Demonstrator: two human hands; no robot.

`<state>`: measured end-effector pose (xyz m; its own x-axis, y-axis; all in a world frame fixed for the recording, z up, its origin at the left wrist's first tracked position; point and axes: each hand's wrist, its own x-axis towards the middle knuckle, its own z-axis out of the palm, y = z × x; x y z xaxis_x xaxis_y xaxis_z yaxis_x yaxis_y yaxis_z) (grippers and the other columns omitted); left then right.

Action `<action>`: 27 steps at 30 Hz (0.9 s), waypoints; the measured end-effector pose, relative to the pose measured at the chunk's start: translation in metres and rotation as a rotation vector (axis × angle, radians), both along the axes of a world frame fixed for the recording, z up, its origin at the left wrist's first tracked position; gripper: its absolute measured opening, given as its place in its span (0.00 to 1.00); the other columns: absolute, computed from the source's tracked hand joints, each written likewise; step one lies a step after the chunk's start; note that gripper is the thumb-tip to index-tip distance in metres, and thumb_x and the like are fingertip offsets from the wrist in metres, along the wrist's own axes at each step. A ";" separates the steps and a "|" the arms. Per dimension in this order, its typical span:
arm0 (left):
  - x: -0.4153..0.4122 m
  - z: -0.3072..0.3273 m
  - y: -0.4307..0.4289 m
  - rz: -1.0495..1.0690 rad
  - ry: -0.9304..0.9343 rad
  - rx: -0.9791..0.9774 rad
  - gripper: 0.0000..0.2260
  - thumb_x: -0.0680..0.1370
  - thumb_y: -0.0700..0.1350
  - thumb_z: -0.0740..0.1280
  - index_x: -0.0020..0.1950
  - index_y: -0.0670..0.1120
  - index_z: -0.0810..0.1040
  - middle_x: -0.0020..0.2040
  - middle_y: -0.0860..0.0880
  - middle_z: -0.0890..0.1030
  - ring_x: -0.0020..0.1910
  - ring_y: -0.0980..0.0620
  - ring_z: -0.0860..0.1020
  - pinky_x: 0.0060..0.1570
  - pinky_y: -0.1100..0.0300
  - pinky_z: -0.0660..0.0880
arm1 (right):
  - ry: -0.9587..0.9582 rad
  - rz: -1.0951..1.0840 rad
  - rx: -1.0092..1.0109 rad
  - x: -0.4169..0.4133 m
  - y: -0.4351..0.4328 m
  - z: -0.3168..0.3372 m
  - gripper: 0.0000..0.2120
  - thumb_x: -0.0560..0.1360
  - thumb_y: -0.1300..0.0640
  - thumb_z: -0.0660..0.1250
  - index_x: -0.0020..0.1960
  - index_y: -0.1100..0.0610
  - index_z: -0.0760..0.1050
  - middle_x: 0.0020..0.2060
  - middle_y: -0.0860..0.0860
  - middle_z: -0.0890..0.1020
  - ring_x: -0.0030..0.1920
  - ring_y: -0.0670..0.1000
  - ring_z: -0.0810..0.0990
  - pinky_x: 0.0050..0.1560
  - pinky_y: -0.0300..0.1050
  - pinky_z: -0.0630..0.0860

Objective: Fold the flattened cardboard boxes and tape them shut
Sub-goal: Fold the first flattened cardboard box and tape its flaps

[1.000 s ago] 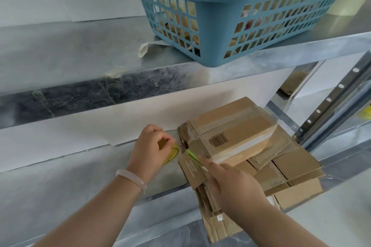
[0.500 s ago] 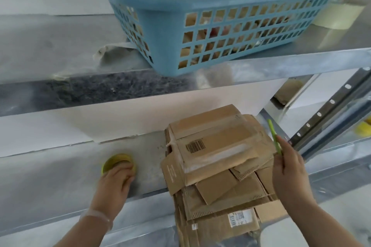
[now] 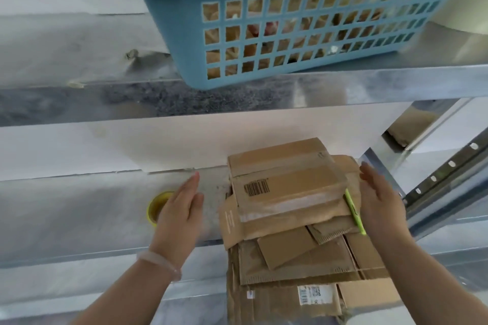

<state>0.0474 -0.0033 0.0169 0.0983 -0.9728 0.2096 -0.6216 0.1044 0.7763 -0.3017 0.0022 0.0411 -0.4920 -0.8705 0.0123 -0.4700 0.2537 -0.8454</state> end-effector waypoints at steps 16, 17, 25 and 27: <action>-0.071 0.048 -0.029 0.248 0.211 0.370 0.38 0.65 0.70 0.68 0.70 0.54 0.66 0.64 0.54 0.72 0.59 0.51 0.73 0.59 0.50 0.74 | -0.120 0.139 0.358 0.089 -0.029 0.035 0.42 0.68 0.30 0.68 0.69 0.57 0.59 0.63 0.54 0.72 0.60 0.57 0.75 0.51 0.49 0.71; -0.072 0.048 -0.029 0.255 0.179 0.364 0.38 0.64 0.70 0.69 0.69 0.54 0.66 0.63 0.54 0.71 0.58 0.51 0.73 0.58 0.51 0.74 | -0.094 0.142 0.338 0.089 -0.031 0.034 0.42 0.68 0.31 0.69 0.69 0.57 0.60 0.62 0.53 0.73 0.58 0.57 0.76 0.49 0.48 0.72; -0.065 0.041 -0.028 0.143 0.177 0.410 0.36 0.78 0.61 0.63 0.80 0.52 0.50 0.52 0.58 0.77 0.51 0.54 0.76 0.56 0.55 0.74 | -0.012 0.166 0.215 0.081 -0.028 0.017 0.21 0.79 0.40 0.59 0.67 0.51 0.69 0.40 0.41 0.73 0.38 0.41 0.72 0.31 0.39 0.66; -0.062 0.041 -0.027 0.110 0.203 0.415 0.32 0.81 0.57 0.59 0.80 0.52 0.47 0.47 0.61 0.73 0.44 0.59 0.72 0.53 0.56 0.72 | -0.018 0.207 0.252 0.078 -0.027 0.019 0.20 0.81 0.42 0.54 0.67 0.52 0.70 0.43 0.43 0.76 0.39 0.42 0.74 0.32 0.38 0.66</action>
